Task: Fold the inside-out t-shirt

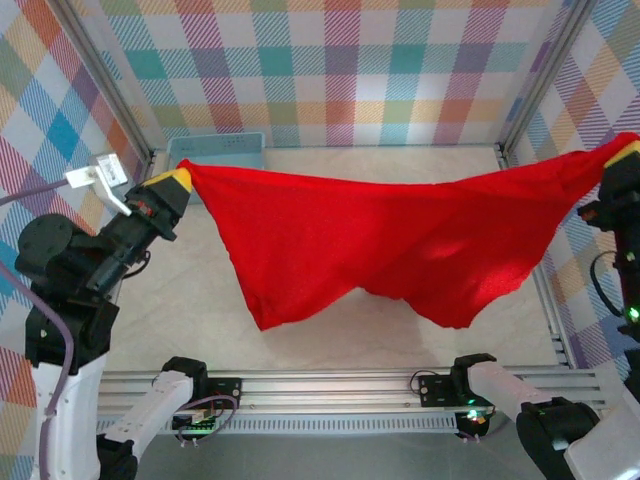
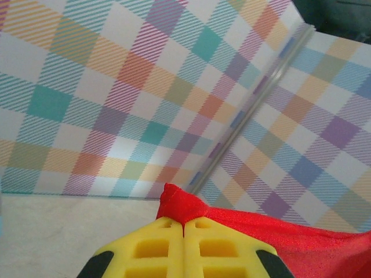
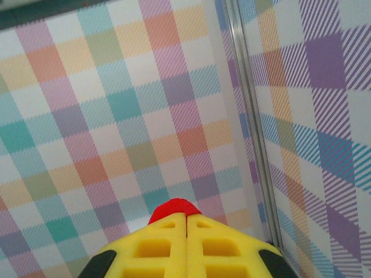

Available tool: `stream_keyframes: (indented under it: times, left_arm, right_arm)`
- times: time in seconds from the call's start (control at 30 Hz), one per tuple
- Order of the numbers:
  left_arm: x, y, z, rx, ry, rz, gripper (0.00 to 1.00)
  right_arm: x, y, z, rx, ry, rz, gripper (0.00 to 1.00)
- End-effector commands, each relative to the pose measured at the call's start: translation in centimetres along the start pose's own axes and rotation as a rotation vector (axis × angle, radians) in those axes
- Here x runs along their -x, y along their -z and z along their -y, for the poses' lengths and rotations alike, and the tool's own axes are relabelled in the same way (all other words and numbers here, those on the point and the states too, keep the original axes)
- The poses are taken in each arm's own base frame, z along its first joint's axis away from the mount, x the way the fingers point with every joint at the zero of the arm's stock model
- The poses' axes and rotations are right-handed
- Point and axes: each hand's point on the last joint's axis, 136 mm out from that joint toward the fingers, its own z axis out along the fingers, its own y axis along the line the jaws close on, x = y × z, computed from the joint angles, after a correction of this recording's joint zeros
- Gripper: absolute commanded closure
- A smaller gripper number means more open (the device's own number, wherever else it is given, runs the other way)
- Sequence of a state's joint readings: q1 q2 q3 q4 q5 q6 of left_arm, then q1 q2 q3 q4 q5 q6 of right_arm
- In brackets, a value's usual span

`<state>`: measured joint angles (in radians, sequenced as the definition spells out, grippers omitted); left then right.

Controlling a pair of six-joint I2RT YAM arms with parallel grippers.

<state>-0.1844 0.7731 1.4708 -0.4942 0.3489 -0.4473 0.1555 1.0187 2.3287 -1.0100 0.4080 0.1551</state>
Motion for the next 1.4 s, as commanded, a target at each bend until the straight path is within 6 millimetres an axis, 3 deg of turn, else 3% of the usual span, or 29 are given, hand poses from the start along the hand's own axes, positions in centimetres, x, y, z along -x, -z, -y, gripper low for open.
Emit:
stream_keyframes:
  times: [0.0,0.13,0.27,0.37,0.43,0.57,0.67,0.77,0.87,1.03,1.2,1.37]
  left_arm:
    - [0.6,0.2,0.9,-0.055,-0.003,0.037,1.00]
    - [-1.8,-3.2,-2.8,0.029,0.056,-0.029,1.00]
    - [-6.3,-8.2,-9.2,0.177,0.116,-0.144,1.00]
    - [-10.6,-11.6,-13.8,0.271,0.180,-0.261,1.00]
    - [-14.0,-13.3,-16.8,0.346,0.230,-0.356,1.00]
    - [-21.6,-14.9,-21.9,0.456,0.317,-0.548,1.00]
    - [-27.0,-14.9,-24.7,0.517,0.359,-0.690,1.00]
    - [-31.0,-14.5,-26.7,0.576,0.363,-0.791,0.94]
    - [-32.9,-13.6,-28.3,0.671,0.313,-0.853,0.82]
    - [-33.7,-13.1,-28.3,0.737,0.168,-0.879,0.54]
    - [-35.2,-13.9,-26.3,0.709,0.092,-0.903,0.42]
    - [-36.1,-13.2,-28.8,0.875,0.076,-0.907,0.44]
  right_arm:
    - [3.6,1.6,0.1,0.001,-0.006,0.129,1.00]
    - [0.5,-2.6,-0.7,-0.008,0.025,0.028,1.00]
    - [-6.3,-9.2,-1.7,-0.027,0.082,-0.154,1.00]
    - [-11.6,-13.0,-0.5,-0.129,0.135,-0.275,1.00]
    - [-15.2,-14.6,0.6,-0.203,0.173,-0.357,1.00]
    - [-23.9,-15.4,1.5,-0.217,0.181,-0.550,1.00]
    - [-30.1,-14.5,1.5,-0.185,0.145,-0.694,1.00]
    - [-34.7,-13.2,1.1,-0.132,0.111,-0.810,1.00]
    - [-36.0,-12.2,0.8,-0.090,0.102,-0.843,1.00]
    - [-35.5,-10.9,-0.4,-0.009,0.074,-0.861,1.00]
    - [-35.2,-9.8,-1.7,0.072,0.033,-0.876,1.00]
    - [-35.0,-9.7,-1.2,0.048,0.049,-0.862,1.00]
